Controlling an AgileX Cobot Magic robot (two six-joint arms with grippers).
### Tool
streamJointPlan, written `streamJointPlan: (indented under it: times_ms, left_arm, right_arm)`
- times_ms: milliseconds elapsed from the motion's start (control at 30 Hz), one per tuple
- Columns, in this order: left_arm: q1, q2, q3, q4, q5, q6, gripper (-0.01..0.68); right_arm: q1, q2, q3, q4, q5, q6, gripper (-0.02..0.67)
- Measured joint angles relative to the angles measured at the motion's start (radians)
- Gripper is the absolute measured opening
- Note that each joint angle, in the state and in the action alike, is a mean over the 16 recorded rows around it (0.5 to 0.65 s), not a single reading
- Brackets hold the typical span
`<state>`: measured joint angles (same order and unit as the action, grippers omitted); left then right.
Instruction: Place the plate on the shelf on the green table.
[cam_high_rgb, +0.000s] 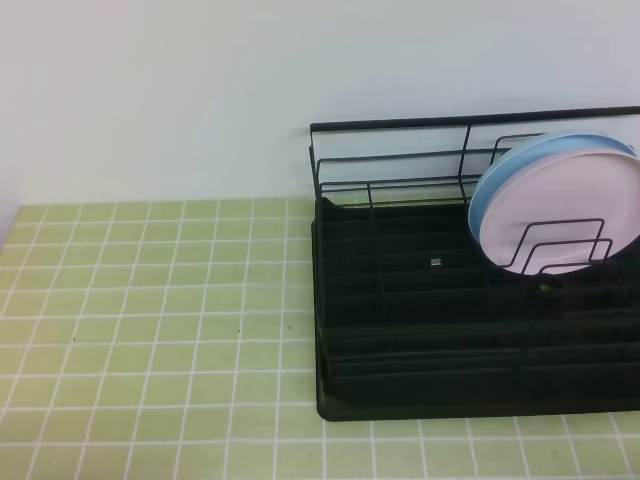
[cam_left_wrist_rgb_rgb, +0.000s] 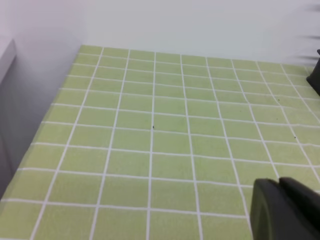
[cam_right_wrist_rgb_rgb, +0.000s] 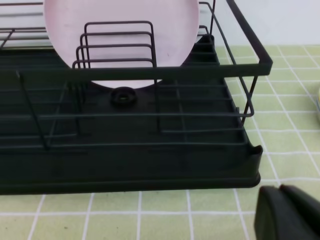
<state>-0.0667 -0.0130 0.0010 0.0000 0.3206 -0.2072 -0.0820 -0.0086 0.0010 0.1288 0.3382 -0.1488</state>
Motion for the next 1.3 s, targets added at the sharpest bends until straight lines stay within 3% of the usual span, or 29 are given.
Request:
streamJointPlan:
  times_ms: [1300]
  left_arm:
    - [-0.001,0.002,0.000,0.000,0.000,0.000,-0.003]
  right_arm:
    - [0.000,0.000,0.000,0.000,0.000,0.000,-0.002]
